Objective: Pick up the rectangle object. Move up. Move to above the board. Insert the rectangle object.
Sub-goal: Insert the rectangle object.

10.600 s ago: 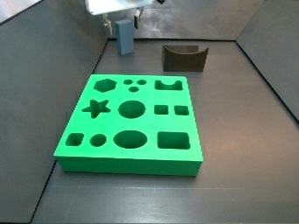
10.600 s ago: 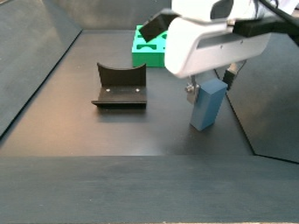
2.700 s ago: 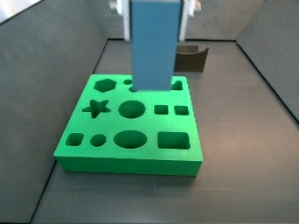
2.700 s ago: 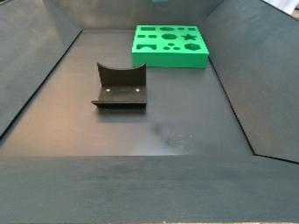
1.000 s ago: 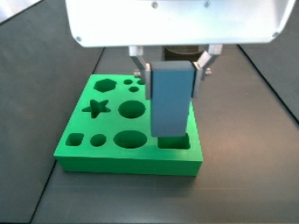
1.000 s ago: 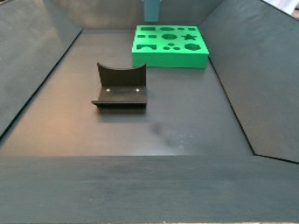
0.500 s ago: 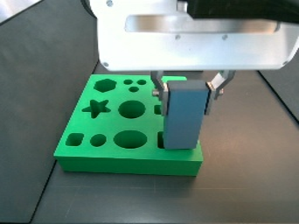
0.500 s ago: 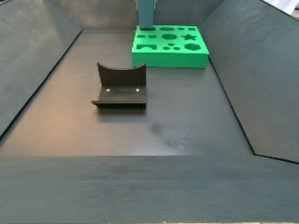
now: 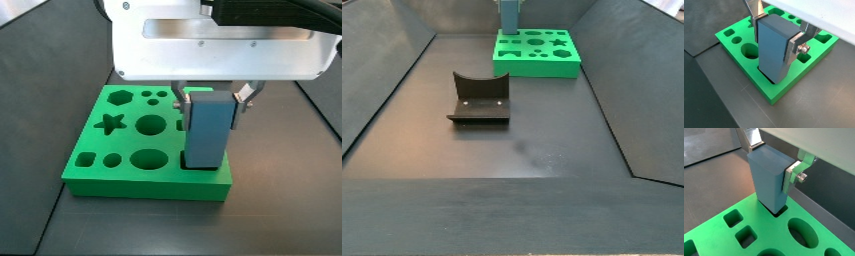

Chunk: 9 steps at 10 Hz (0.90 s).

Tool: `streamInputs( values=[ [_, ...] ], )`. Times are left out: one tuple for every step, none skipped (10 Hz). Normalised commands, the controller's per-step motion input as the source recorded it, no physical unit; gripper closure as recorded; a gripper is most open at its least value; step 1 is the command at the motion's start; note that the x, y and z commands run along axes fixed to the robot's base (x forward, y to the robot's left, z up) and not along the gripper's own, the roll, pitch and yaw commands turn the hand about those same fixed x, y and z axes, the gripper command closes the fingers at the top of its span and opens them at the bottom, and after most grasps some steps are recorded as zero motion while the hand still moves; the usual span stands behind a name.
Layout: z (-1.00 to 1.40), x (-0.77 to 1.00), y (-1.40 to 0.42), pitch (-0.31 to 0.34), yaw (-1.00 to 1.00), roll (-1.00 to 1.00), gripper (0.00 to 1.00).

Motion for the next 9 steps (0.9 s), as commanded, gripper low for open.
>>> streamInputs(
  values=[
    [-0.04, -0.14, 0.07, 0.0, 0.0, 0.09, 1.0],
    [-0.05, -0.19, 0.04, 0.0, 0.0, 0.09, 1.0],
    [-0.1, -0.19, 0.0, 0.0, 0.0, 0.08, 1.0],
    [-0.13, -0.06, 0.0, -0.009, 0.0, 0.01, 1.0],
    [-0.01, -0.07, 0.0, -0.013, -0.02, 0.0, 1.0],
    [0.0, 0.0, 0.0, -0.034, 0.0, 0.0, 1.0],
    [-0.01, 0.16, -0.01, -0.036, 0.0, -0.02, 1.0],
    [-0.03, 0.12, -0.03, -0.057, 0.0, -0.01, 1.0],
    [-0.01, 0.06, -0.03, -0.036, 0.0, 0.0, 1.0]
  ],
)
